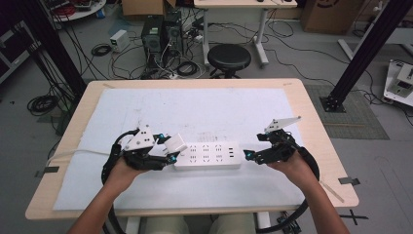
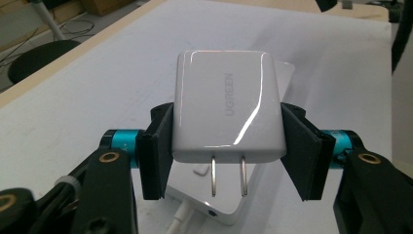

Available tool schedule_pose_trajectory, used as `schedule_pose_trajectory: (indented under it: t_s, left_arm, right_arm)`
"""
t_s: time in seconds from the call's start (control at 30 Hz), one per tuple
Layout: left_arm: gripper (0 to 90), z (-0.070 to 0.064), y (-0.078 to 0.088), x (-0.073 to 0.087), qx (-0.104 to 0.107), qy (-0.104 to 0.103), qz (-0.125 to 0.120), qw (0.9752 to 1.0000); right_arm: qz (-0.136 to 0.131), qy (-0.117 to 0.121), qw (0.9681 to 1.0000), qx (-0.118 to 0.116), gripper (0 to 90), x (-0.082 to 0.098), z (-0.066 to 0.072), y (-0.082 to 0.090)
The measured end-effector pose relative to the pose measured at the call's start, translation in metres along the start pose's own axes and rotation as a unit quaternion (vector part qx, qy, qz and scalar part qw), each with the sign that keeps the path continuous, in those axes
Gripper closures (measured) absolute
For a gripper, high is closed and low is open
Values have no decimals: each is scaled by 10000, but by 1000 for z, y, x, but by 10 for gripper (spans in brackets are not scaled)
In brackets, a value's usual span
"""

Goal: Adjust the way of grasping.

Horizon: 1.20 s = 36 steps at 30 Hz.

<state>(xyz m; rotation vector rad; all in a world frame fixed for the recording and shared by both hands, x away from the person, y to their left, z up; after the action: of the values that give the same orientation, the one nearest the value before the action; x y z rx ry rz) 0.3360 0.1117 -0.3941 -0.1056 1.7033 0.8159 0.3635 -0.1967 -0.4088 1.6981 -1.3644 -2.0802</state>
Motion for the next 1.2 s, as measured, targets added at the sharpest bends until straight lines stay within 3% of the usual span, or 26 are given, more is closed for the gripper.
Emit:
schedule_pose_trajectory:
  t_s: [0.23, 0.4, 0.7, 0.8, 1.0, 1.2]
  left_arm:
    - [424, -6, -6, 1, 214, -101, 18, 9997]
    - [425, -14, -11, 1, 389, -435, 124, 9982]
    - [425, -22, -18, -1, 546, -578, 100, 9968]
    - [425, -25, -20, -1, 586, -657, 104, 9961]
    - [425, -30, -25, 0, 645, -789, 138, 9947]
    - [425, -34, -30, 0, 686, -967, 154, 9928]
  right_arm:
    - [-28, -26, 9998, -220, 163, -1, 9, -4]
    - [-125, -137, 9989, -439, 163, -5, 15, -9]
    - [-224, -201, 9961, -828, 163, -17, 31, -18]
    - [-329, -218, 9943, -995, 163, -22, 36, -20]
    - [-407, -475, 9897, -1285, 163, -30, 43, -22]
    - [-504, -717, 9833, -1596, 163, -36, 49, -25]
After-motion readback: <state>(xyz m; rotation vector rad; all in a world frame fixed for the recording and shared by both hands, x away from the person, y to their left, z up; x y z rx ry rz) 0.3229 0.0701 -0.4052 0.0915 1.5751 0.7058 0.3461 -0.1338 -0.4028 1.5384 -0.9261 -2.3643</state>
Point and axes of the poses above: each handheld gripper's, and its own axes: y roughly backward along the jaws, x roughly out of its underside, z roughly to its left, the point moved 7 cm from there along -y, roughly forward along the jaws, and after that the axes turned 11 degrees about y, right-handed, at the moved point
